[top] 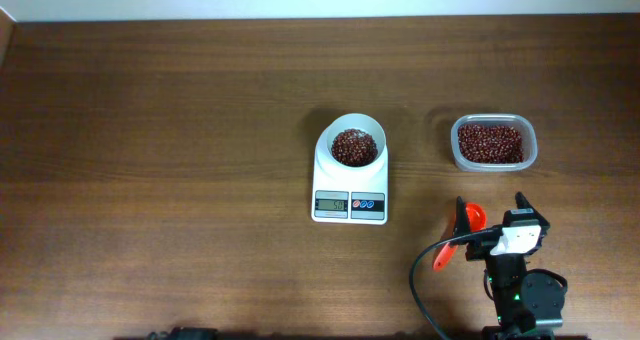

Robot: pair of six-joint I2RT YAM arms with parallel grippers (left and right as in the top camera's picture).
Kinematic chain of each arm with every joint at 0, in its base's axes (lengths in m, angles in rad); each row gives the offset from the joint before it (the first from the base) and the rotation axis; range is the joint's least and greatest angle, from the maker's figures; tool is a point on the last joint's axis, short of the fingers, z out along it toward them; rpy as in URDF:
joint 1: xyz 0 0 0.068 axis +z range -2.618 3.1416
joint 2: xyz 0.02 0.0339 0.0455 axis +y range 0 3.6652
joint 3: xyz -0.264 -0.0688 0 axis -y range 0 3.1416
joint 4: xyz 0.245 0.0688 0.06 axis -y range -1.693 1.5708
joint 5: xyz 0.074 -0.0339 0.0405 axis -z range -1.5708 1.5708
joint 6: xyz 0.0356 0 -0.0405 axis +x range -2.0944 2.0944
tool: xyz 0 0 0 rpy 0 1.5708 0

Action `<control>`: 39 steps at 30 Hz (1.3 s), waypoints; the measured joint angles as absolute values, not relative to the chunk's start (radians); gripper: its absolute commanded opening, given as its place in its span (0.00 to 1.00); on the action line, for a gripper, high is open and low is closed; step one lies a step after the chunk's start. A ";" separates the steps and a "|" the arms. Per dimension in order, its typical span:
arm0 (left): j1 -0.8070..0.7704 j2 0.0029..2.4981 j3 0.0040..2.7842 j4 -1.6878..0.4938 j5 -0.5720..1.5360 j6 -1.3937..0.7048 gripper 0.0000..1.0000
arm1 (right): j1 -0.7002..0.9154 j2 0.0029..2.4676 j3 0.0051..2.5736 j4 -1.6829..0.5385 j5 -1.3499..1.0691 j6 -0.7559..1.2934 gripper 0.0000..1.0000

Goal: Scoop and weigh 50g on scale

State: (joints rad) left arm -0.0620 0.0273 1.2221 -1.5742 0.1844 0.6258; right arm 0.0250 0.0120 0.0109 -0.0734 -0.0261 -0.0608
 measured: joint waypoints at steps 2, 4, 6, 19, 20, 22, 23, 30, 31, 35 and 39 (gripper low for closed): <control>-0.061 0.014 1.223 -1.577 0.187 0.627 0.99 | 0.025 0.012 0.011 -0.073 -0.026 -0.061 0.99; -0.053 0.014 1.223 -1.579 0.187 0.628 0.99 | 0.025 0.012 0.011 -0.073 -0.026 -0.061 0.99; -0.038 0.014 1.223 -1.579 0.187 0.628 0.99 | 0.025 0.012 0.011 -0.073 -0.026 -0.061 0.99; -0.029 0.011 0.881 -1.016 0.004 0.145 0.99 | 0.025 0.012 0.011 -0.073 -0.026 -0.061 0.99; -0.029 0.008 0.815 -0.938 -0.014 0.108 0.99 | 0.025 0.011 0.011 -0.074 -0.026 -0.063 0.99; -0.029 0.012 0.694 -0.840 -0.038 0.063 0.99 | 0.025 0.011 0.011 -0.074 -0.026 -0.063 0.99; -0.029 0.012 0.645 -0.793 -0.045 0.050 0.99 | 0.025 0.011 0.011 -0.073 -0.026 -0.064 0.99; -0.029 0.012 0.435 -0.646 -0.062 0.025 0.99 | 0.025 0.011 0.011 -0.074 -0.026 -0.064 0.99; -0.029 0.012 0.413 -0.619 -0.062 0.025 0.99 | 0.025 0.011 0.011 -0.074 -0.026 -0.064 0.99; -0.029 0.012 0.295 -0.494 -0.065 0.022 0.99 | 0.025 0.011 0.011 -0.074 -0.026 -0.064 0.99; -0.029 0.012 0.202 -0.394 -0.065 0.021 0.99 | 0.025 0.011 0.011 -0.073 -0.026 -0.064 0.99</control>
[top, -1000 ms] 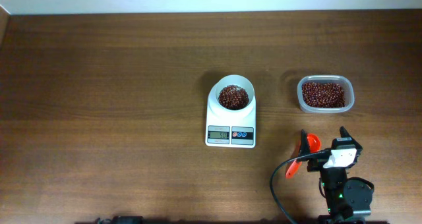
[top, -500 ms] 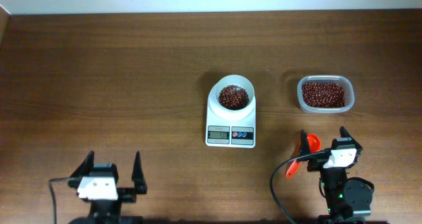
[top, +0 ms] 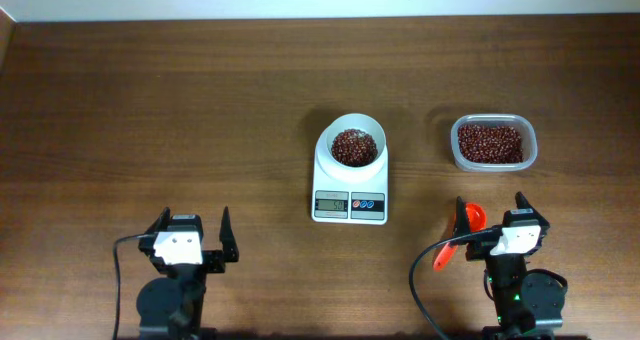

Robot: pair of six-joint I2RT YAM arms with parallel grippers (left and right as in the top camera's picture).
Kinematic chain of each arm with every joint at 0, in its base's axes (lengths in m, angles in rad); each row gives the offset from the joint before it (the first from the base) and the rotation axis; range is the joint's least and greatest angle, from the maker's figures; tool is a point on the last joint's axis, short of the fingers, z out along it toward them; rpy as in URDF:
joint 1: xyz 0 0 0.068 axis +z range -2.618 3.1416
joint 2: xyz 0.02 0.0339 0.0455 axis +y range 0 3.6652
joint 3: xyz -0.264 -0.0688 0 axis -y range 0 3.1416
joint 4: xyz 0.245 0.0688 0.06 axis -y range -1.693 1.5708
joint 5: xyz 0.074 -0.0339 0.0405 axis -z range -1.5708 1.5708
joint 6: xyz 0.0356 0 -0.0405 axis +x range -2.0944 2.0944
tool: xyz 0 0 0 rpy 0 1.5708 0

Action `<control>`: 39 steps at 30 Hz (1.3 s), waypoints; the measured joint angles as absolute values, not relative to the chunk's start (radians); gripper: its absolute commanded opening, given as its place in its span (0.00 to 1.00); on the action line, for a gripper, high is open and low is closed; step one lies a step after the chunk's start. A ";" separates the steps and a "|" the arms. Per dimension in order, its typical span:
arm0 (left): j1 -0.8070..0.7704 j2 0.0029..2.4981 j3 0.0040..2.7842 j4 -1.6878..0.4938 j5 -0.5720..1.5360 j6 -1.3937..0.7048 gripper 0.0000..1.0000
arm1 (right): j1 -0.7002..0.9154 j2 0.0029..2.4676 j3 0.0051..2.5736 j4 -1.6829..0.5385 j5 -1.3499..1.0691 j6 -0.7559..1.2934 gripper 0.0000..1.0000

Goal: Scoop and weigh 50g on scale

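Note:
A white scale [top: 349, 185] stands mid-table. On it sits a white bowl [top: 353, 146] holding red beans, and the display is too small to read. A clear tub of red beans [top: 492, 143] sits to its right. An orange scoop [top: 458, 232] lies on the table, its head by the left finger of my right gripper [top: 490, 208]. That gripper is open near the front right, fingers spread wide. My left gripper [top: 194, 218] is open at the front left, with nothing between its fingers.
Dark wooden table [top: 150, 110] with a pale wall strip along its far edge. A black cable [top: 420, 280] loops beside the right arm, and another [top: 118, 265] beside the left arm.
The left arm was barely visible at the bottom edge; now it stands in full view at the front left with its gripper open. The right arm, scoop, scale and tub have not moved.

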State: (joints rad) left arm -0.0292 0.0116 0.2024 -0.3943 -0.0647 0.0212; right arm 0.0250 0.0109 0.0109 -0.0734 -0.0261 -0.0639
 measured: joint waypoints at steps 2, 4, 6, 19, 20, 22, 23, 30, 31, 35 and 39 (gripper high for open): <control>-0.029 0.012 0.167 -0.342 -0.064 0.020 0.99 | 0.025 0.011 0.011 -0.073 -0.026 -0.064 0.99; -0.029 0.012 0.123 -0.248 -0.068 0.017 0.99 | 0.025 0.011 0.011 -0.073 -0.026 -0.064 0.99; -0.029 0.011 0.082 -0.190 -0.076 0.017 0.99 | 0.025 0.011 0.011 -0.073 -0.026 -0.064 0.99; -0.029 0.012 0.017 -0.078 -0.083 0.017 0.99 | 0.025 0.011 0.011 -0.073 -0.026 -0.064 0.99; -0.029 0.012 0.017 -0.078 -0.082 0.017 0.99 | 0.025 0.011 0.011 -0.073 -0.026 -0.064 0.99; -0.029 0.012 0.017 -0.079 -0.079 0.017 0.99 | 0.025 0.011 0.011 -0.073 -0.026 -0.063 0.99; -0.029 0.012 0.017 -0.079 -0.078 0.017 0.99 | 0.025 0.011 0.011 -0.073 -0.026 -0.064 0.99; -0.029 0.012 0.017 -0.079 -0.051 0.031 0.99 | 0.025 0.011 0.011 -0.073 -0.026 -0.064 0.99; -0.029 0.012 0.017 -0.078 -0.033 0.039 0.99 | 0.025 0.011 0.011 -0.073 -0.026 -0.063 0.99; -0.029 0.012 0.017 -0.082 -0.013 0.049 0.99 | 0.025 0.011 0.011 -0.073 -0.026 -0.064 0.99; -0.029 0.012 0.017 -0.083 -0.010 0.052 0.99 | 0.025 0.011 0.011 -0.073 -0.026 -0.064 0.99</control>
